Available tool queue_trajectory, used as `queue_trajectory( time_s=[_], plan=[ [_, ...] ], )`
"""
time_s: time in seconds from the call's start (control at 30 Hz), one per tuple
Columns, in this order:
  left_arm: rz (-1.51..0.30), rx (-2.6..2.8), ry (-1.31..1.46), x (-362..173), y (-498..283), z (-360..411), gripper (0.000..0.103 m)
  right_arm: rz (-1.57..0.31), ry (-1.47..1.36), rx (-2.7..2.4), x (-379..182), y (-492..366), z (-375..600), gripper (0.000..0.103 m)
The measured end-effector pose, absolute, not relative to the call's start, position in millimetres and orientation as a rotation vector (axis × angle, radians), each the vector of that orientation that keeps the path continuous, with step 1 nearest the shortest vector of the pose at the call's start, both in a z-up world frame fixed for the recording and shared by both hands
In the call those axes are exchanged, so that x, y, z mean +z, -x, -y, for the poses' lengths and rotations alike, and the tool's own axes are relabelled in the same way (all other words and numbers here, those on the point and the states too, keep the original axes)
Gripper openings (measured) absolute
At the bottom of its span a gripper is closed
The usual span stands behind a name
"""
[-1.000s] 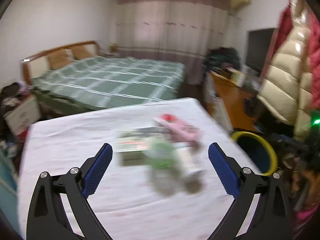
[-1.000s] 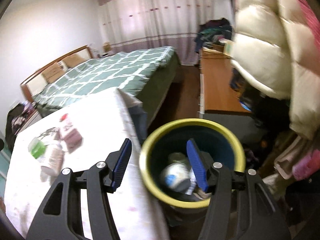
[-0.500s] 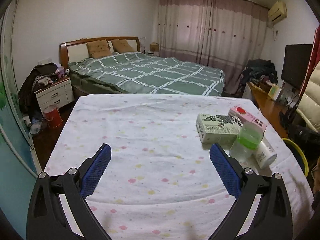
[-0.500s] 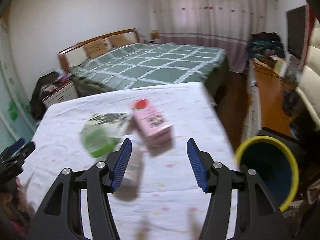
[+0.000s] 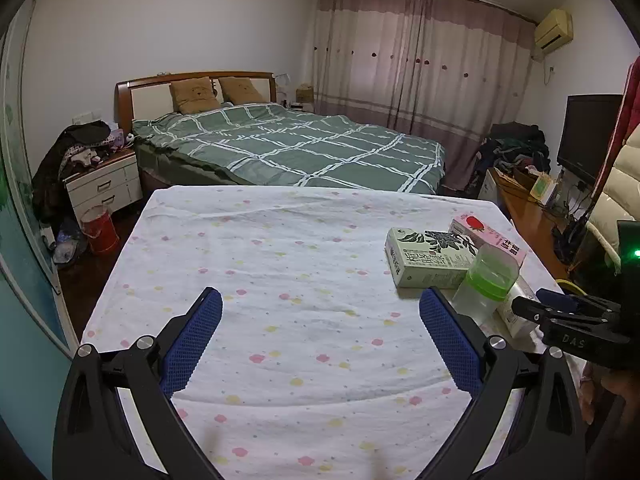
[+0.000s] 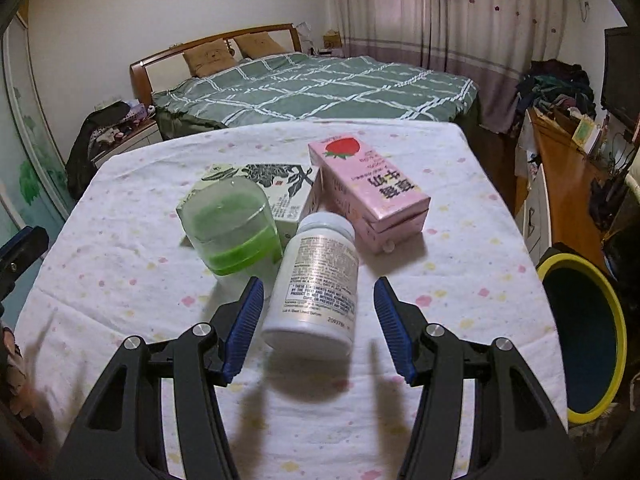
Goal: Collect trash
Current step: 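Move the right gripper to the table and grasp the white pill bottle, then carry the white pill bottle with the right gripper and release it into the bin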
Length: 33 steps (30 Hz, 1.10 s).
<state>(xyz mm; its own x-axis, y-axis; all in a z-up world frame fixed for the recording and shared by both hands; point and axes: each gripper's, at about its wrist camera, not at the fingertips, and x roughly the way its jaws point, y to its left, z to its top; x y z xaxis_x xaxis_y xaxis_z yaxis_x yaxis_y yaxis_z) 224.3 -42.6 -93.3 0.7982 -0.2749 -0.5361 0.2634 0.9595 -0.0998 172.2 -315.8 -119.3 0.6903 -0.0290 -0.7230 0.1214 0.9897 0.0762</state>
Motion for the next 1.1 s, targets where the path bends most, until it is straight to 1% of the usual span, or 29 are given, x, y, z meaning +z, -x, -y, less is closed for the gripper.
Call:
queue_trajectory(
  time_s=[0.27,0.37,0.5,0.6,1.1],
  plan=[
    [-0.577,-0.294,0.013,-92,-222,47,0.097,-0.846,-0.124,-0.071,-130,-177,315,0.055],
    [-0.579,-0.295,0.011,-92,-222,47,0.097,-0.855,-0.133,-0.062,-132,-176,316,0.049],
    [-0.579,-0.294,0.004,-93,-222,49,0.097,-0.849,-0.136,-0.058,-131,-175,317,0.049],
    [-0.581,-0.293,0.003,-94,-223,50,0.097,-0.827,-0.139,-0.066,-125,-171,319,0.045],
    [-0.588,-0.298,-0.002,-97,-223,53,0.097,-0.734,-0.228,-0.025,-83,-138,347,0.045]
  ],
)
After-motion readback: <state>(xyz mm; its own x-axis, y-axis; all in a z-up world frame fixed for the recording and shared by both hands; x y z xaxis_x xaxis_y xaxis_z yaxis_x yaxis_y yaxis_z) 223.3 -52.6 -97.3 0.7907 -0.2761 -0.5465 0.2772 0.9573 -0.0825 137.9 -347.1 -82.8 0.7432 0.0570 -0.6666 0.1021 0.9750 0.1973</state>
